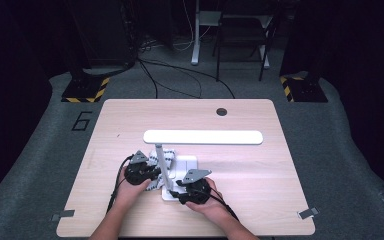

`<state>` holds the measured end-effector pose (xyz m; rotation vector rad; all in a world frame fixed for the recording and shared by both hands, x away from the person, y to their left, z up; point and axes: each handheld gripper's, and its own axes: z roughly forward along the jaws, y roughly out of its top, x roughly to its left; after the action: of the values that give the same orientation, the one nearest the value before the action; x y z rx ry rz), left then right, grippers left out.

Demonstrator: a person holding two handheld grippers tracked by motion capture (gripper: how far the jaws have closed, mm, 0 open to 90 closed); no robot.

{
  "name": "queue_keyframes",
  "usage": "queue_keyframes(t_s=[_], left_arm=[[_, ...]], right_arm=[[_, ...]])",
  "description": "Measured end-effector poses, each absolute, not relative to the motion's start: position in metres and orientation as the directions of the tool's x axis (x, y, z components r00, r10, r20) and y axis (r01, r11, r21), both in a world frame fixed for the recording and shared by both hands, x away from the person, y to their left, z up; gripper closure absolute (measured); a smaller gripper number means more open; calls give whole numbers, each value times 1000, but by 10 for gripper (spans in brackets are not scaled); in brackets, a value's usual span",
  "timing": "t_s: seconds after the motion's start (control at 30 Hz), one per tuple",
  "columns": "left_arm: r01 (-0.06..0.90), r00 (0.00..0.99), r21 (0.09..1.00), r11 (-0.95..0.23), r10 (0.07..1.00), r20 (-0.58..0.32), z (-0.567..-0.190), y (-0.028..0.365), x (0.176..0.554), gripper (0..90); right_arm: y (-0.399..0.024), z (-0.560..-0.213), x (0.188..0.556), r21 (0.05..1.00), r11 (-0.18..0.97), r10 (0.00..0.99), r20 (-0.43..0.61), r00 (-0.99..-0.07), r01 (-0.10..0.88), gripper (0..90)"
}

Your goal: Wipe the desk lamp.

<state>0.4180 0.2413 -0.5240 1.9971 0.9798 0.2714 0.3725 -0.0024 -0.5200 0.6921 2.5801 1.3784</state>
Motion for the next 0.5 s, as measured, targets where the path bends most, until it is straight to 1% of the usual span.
queue_keyframes(t_s=[0.5], left_arm=[[519, 703, 778, -356, 695, -151, -523, 242, 403, 732]], right_arm=[[-3, -520, 372, 814, 476, 456, 97, -885, 334, 524]])
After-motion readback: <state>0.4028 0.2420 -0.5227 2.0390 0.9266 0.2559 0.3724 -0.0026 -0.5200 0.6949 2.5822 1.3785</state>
